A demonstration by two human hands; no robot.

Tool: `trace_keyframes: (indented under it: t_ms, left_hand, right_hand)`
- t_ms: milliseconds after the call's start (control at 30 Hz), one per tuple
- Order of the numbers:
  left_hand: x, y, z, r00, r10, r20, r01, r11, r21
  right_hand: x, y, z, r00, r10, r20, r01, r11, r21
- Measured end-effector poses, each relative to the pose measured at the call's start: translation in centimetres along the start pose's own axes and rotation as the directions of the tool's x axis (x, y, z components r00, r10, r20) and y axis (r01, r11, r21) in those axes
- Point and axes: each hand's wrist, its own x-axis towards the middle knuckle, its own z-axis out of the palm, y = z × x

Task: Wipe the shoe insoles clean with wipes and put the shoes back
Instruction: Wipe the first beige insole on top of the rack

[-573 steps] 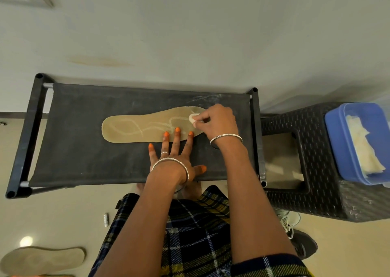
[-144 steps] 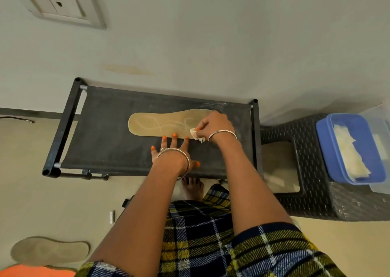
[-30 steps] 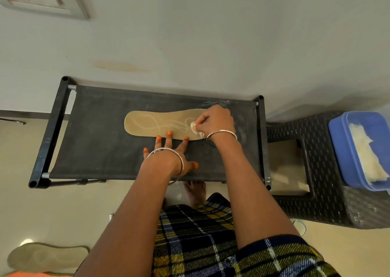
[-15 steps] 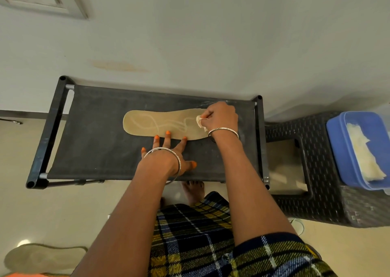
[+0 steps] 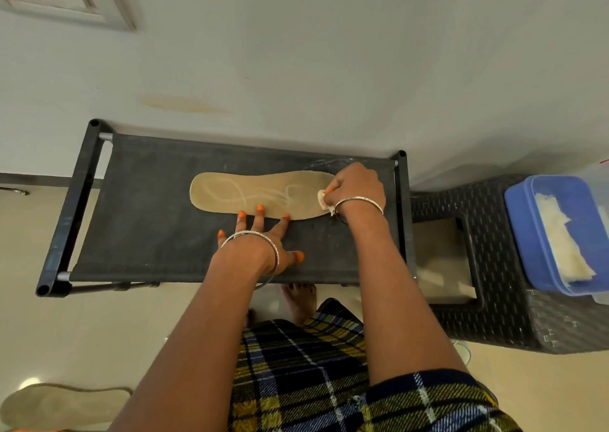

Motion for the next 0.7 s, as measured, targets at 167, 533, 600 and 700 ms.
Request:
trace_keyframes:
  t_ms: [167, 533, 600, 700]
  left_hand:
    - [0.1, 0.1, 0.1, 1.000, -0.017, -0.004, 0.017, 1.000, -0.001]
    - [0.4, 0.2, 0.0, 1.000, -0.010, 0.014, 0.010, 1.000, 0.010]
    - [0.4, 0.2, 0.1, 1.000, -0.014, 0.012, 0.013, 1.000, 0.014]
    - [0.4, 0.1, 0.0, 1.000, -0.010, 0.019, 0.010, 1.000, 0.019]
  right_hand:
    - [-1.1, -2.4, 1.6, 0.975, -0.116, 0.191, 0.115, 0.993, 0.016]
    - [-1.5, -0.2, -1.1, 0.940, -0.054, 0.338, -0.178, 0.765, 0.619]
    - [-0.7, 0.2, -0.7, 0.995, 0.005, 0.097, -0.047, 0.899, 0.435]
    - [-0.5, 0.4, -1.8, 0.984, -0.008, -0.180, 0.066, 0.945, 0.319]
